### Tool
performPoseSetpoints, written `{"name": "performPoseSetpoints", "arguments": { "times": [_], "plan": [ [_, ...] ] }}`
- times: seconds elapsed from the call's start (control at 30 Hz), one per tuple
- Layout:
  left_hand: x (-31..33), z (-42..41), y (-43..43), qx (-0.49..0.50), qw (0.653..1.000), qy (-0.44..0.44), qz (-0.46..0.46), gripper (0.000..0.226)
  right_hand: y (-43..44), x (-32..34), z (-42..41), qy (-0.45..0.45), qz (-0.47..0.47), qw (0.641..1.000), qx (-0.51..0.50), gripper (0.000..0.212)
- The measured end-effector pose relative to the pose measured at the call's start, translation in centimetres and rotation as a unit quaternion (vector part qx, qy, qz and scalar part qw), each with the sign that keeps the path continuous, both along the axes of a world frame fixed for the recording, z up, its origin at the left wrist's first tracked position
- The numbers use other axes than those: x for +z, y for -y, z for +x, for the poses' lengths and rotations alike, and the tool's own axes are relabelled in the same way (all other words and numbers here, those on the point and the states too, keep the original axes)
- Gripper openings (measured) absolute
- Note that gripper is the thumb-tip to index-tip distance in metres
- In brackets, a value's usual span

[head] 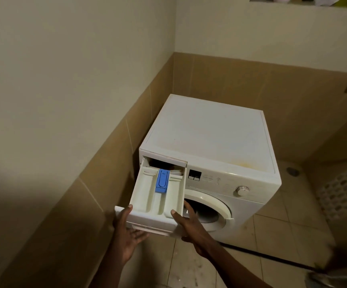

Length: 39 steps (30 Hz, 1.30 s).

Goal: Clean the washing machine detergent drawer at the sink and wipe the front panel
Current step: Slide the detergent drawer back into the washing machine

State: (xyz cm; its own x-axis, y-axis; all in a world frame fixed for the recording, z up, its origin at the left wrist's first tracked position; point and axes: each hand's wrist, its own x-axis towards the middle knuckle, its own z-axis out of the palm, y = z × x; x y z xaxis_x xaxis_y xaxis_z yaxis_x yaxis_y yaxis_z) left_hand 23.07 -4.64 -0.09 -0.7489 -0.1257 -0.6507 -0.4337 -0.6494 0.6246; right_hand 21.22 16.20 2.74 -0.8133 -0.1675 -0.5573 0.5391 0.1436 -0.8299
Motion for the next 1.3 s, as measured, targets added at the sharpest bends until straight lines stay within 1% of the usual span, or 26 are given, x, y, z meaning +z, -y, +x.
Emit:
{"name": "performPoseSetpoints", "arguments": {
  "times": [0.13, 0.23, 0.27, 0.33, 0.4, 0.5, 0.53, 0.6, 0.7, 0.73, 0.83, 0.9, 0.97, 1.13, 1.3],
  "plan": [
    [-1.2, -1.3, 0.2, 0.018, 1.0, 0.003, -0.018, 0.099, 0.0, -1.5, -1.6, 0.015, 0.0, 0.999, 0.03, 0.087],
    [-2.3, -2.8, -0.1, 0.035, 0.999, 0.002, -0.025, 0.124, -0.2, -2.6, -3.3, 0.022, -0.004, 0.998, 0.051, 0.094],
    [-3.0, -3.4, -0.2, 0.04, 0.999, 0.007, -0.027, 0.125, -0.3, -3.2, -4.0, 0.023, -0.003, 0.998, 0.06, 0.095],
    [-3.6, -4.0, 0.0, 0.051, 0.998, 0.016, -0.021, 0.119, -0.2, -3.6, -4.7, 0.019, 0.003, 0.997, 0.072, 0.097],
    [-4.6, -4.5, 0.3, 0.062, 0.997, 0.036, -0.009, 0.118, -0.2, -4.2, -5.3, 0.013, 0.007, 0.997, 0.077, 0.099],
    [-5.2, -5.3, 0.6, 0.07, 0.997, 0.041, 0.016, 0.091, 0.0, -4.1, -6.3, 0.009, 0.009, 0.997, 0.08, 0.093],
    [-5.5, -5.7, 0.8, 0.07, 0.996, 0.043, 0.022, 0.086, 0.1, -4.1, -6.7, 0.007, 0.006, 0.997, 0.079, 0.089],
    [-5.7, -6.4, 1.2, 0.062, 0.996, 0.051, 0.024, 0.084, 0.3, -4.1, -7.1, 0.005, 0.001, 0.997, 0.077, 0.085],
    [-5.8, -7.1, 2.0, 0.04, 0.997, 0.063, 0.032, 0.094, 0.8, -4.6, -7.2, 0.004, 0.009, 0.997, 0.074, 0.097],
    [-6.0, -7.4, 2.3, 0.035, 0.997, 0.066, 0.033, 0.092, 1.1, -4.7, -7.2, 0.005, 0.011, 0.997, 0.071, 0.101],
    [-6.5, -8.3, 3.2, 0.023, 0.997, 0.054, 0.043, 0.069, 1.7, -4.8, -7.5, 0.014, 0.017, 0.998, 0.058, 0.114],
    [-6.8, -8.6, 3.6, 0.02, 0.997, 0.049, 0.048, 0.059, 2.0, -4.7, -7.6, 0.019, 0.017, 0.998, 0.053, 0.119],
    [-6.9, -8.6, 3.9, 0.019, 0.998, 0.043, 0.049, 0.06, 2.0, -4.7, -7.6, 0.023, 0.015, 0.998, 0.051, 0.119],
    [-6.9, -8.9, 4.0, 0.017, 0.998, 0.052, 0.036, 0.073, 2.0, -4.7, -7.7, 0.028, 0.006, 0.999, 0.043, 0.11],
    [-6.4, -8.9, 4.5, 0.0, 0.999, 0.04, 0.037, 0.098, 1.9, -4.7, -7.6, 0.042, -0.004, 0.998, 0.036, 0.122]
  ]
}}
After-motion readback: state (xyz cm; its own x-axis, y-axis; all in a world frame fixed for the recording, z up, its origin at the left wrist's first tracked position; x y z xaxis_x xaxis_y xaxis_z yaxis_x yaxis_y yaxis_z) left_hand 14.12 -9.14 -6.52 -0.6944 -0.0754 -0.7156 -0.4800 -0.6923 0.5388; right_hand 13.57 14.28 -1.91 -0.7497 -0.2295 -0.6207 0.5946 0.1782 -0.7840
